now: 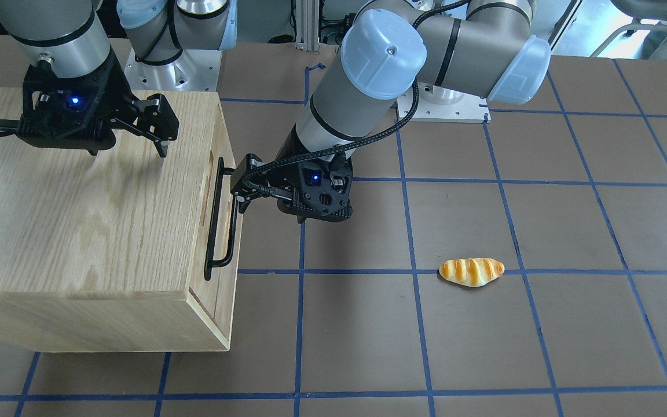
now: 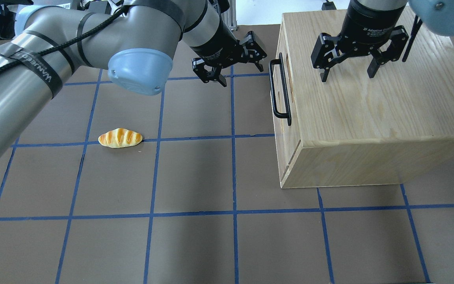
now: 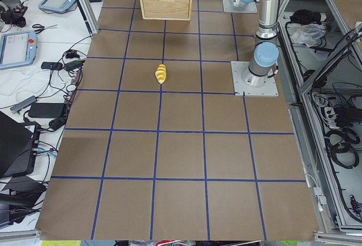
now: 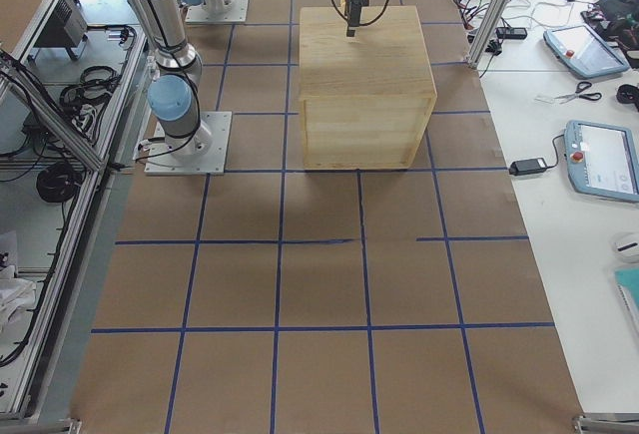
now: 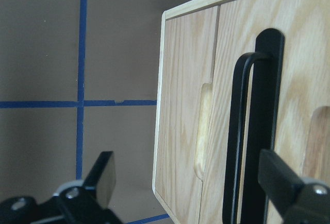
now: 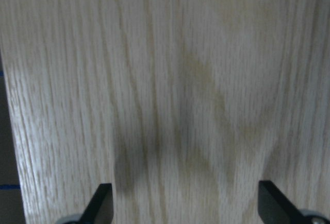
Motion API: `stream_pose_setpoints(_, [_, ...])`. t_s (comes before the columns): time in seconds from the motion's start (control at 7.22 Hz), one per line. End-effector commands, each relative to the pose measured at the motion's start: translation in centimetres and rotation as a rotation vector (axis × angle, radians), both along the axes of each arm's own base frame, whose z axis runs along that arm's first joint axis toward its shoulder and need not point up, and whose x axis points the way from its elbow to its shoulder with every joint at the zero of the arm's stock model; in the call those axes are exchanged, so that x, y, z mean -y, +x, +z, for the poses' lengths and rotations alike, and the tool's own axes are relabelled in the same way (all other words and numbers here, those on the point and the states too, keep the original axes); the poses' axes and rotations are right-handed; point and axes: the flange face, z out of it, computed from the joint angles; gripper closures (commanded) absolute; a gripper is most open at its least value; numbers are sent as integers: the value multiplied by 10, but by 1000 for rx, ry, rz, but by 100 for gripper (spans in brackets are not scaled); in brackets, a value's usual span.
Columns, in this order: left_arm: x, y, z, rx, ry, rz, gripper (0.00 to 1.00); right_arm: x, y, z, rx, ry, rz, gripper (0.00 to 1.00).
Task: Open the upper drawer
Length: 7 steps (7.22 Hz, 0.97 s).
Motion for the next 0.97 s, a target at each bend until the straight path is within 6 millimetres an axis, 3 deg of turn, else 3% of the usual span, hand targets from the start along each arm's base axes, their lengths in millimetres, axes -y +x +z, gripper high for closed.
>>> stream_pose_setpoints(0.0, [3, -3, -14, 0, -2, -6, 0, 0, 0, 0, 0, 0, -1, 0])
stream_pose_setpoints(0.83, [4, -20, -24, -62, 7, -4, 0, 0, 0, 0, 0, 0, -1, 0])
